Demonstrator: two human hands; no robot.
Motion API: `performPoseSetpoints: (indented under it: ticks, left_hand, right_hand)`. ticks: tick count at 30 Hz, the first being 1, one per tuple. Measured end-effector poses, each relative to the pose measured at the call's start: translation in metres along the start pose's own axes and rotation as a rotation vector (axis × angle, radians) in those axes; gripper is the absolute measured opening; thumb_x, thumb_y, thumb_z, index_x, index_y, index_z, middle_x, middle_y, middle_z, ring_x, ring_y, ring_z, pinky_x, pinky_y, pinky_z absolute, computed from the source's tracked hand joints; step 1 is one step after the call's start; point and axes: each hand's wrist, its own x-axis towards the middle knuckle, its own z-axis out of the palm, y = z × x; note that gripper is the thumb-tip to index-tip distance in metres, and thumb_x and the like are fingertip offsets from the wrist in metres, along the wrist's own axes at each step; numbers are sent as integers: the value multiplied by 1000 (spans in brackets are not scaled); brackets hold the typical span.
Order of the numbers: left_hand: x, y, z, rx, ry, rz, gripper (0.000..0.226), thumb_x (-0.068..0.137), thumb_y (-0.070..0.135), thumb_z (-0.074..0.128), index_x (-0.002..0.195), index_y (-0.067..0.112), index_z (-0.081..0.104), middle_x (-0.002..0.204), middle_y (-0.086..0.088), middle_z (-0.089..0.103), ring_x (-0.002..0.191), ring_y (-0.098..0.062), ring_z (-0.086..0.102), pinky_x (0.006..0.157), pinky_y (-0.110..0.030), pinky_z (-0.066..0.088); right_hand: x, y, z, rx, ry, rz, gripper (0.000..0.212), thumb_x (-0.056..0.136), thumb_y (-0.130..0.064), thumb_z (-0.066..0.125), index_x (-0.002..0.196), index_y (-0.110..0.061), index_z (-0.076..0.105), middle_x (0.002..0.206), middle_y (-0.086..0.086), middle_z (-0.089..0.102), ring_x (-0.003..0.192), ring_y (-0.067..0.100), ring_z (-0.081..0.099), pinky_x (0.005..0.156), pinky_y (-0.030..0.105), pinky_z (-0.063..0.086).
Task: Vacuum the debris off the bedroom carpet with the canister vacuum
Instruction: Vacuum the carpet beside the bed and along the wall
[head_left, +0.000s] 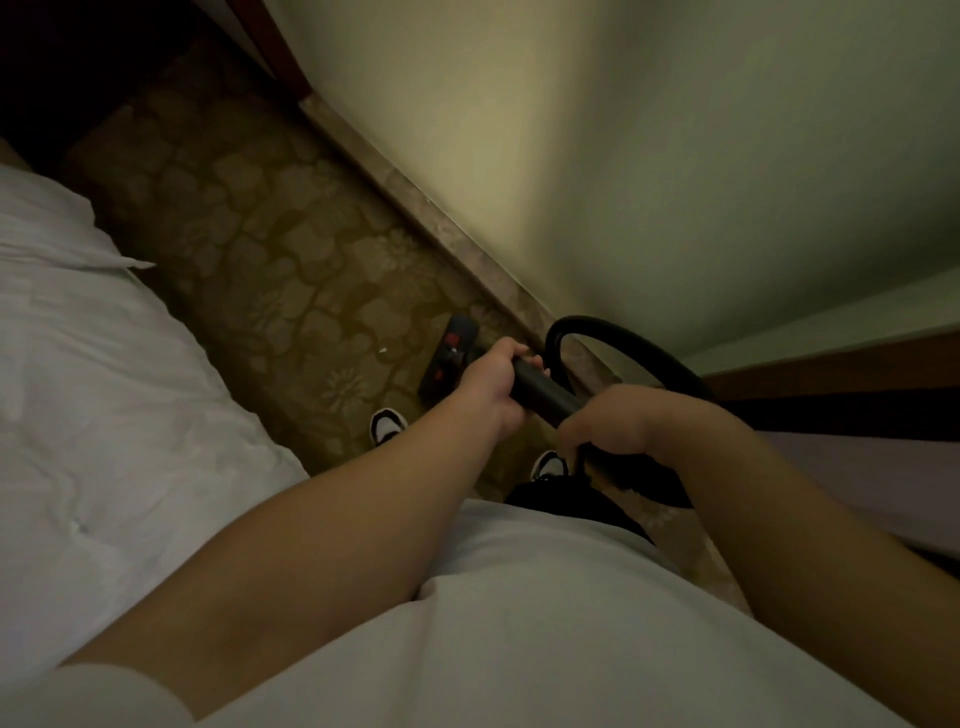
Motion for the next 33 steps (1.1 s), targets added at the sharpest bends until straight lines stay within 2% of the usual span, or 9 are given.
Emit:
performPoseSetpoints:
  ticks: [4,8,15,18,21,24,28,33]
  left_hand:
    - [9,39,-30,48,11,1,9,91,15,65,97,10,62,81,-7,63,79,-23,63,71,-41,55]
    - [16,85,-64,114,-3,-30,6,91,17,66,93,12,63,76,-5,64,77,-23,63,76,-44,56]
    - [20,147,-129,116,-27,-74,7,90,14,66,93,9,61,69,-5,62,68,-21,61,68,-39,56]
    - [21,170,-155,104,-26,-78,7,92,13,64,95,9,59,71,-6,60,66,-20,60,66,-38,56]
    - [21,191,-181,63,-17,-73,7,93,14,63,93,9,57,72,-5,58,69,-19,59,65,-37,54]
    - [22,209,-200,28,-21,-59,11,94,14,61,86,9,55,72,-4,56,69,-19,57,66,-36,54]
    - [22,224,-209,15,-35,-53,13,95,14,59,85,10,54,72,-5,55,66,-18,56,70,-37,54]
    - [16,236,-219,-39,-60,-69,9,94,13,60,90,9,54,73,-5,54,67,-18,56,65,-37,54]
  right_hand:
    - [13,-39,25,73,11,9,36,82,-28,81,107,-5,69,92,20,78,80,36,78,79,46,65]
    - [19,-92,49,117,33,38,35,84,-26,81,107,-5,68,89,19,78,73,32,78,69,40,65]
    - [20,-174,96,154,36,84,33,86,-24,81,108,-4,67,95,19,78,81,33,79,82,46,66]
    - [22,-203,113,132,31,92,34,84,-27,81,106,-5,68,94,18,79,86,35,80,86,52,65]
    - [28,-233,129,85,32,88,38,81,-31,82,106,-6,68,93,17,78,84,35,80,85,53,65]
    - [33,-261,140,36,22,80,46,81,-34,84,113,-7,67,99,17,75,88,35,78,86,51,65]
    - [33,-282,143,22,35,85,43,83,-33,83,111,-5,67,100,18,76,89,35,78,88,50,65]
    - [28,-300,147,-66,68,77,47,81,-37,84,113,-6,69,104,16,75,94,34,76,91,47,64]
